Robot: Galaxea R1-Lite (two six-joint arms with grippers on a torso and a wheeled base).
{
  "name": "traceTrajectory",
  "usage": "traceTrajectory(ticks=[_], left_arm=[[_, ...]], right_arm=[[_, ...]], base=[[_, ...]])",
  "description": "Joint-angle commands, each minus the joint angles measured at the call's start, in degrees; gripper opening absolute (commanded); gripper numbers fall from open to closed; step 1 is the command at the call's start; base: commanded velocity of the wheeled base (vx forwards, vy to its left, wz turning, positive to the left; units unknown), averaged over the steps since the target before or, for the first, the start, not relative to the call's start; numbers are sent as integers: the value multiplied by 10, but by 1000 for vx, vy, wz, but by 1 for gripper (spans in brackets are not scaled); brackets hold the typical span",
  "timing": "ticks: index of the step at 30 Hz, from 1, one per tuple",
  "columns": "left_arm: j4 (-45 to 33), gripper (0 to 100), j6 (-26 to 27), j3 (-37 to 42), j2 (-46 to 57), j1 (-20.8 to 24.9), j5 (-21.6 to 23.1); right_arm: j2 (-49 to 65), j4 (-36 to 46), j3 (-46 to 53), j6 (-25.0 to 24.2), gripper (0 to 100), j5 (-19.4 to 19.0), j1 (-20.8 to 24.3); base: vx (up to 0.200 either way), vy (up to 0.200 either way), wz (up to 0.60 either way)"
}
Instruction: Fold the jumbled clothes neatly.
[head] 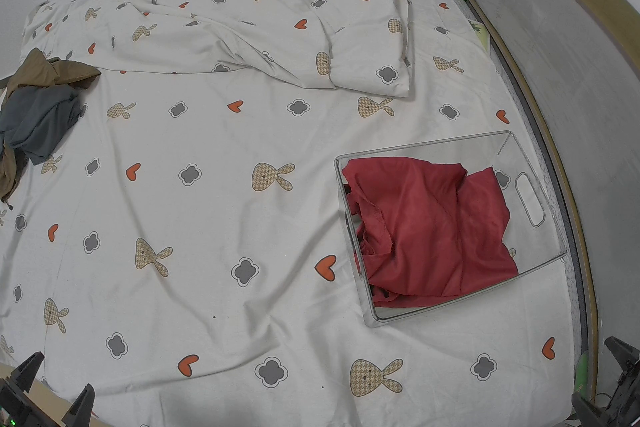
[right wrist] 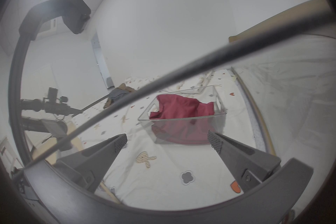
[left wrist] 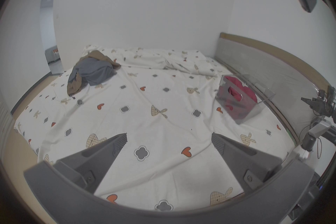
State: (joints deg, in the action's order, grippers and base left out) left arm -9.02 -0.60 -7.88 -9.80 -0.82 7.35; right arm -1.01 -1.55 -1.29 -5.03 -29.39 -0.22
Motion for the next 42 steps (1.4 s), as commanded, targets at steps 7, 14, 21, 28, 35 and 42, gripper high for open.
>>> traceTrajectory(ticks=[7, 14, 21, 28, 35, 42], left_arm=[[62, 100, -5, 52, 98, 7, -33], [88, 100, 50, 77, 98, 7, -41], [88, 100, 10, 79, 98, 9, -62], [88, 100, 8, 78, 97, 9, -62], [88, 100, 3, 78, 98, 9, -64], [88, 100, 6, 79, 98, 9, -63]], right_arm=[[6, -2, 2, 7, 100, 225, 1], [8, 3, 13, 65, 100, 286, 0], [8, 3, 13, 58, 100, 287, 3], [10, 4, 13, 53, 100, 285, 4], [9, 4, 13, 51, 100, 289, 2], [8, 4, 13, 51, 100, 290, 3]], base=[[0, 0, 0], [0, 0, 0], [0, 0, 0], [0, 0, 0], [0, 0, 0], [0, 0, 0]])
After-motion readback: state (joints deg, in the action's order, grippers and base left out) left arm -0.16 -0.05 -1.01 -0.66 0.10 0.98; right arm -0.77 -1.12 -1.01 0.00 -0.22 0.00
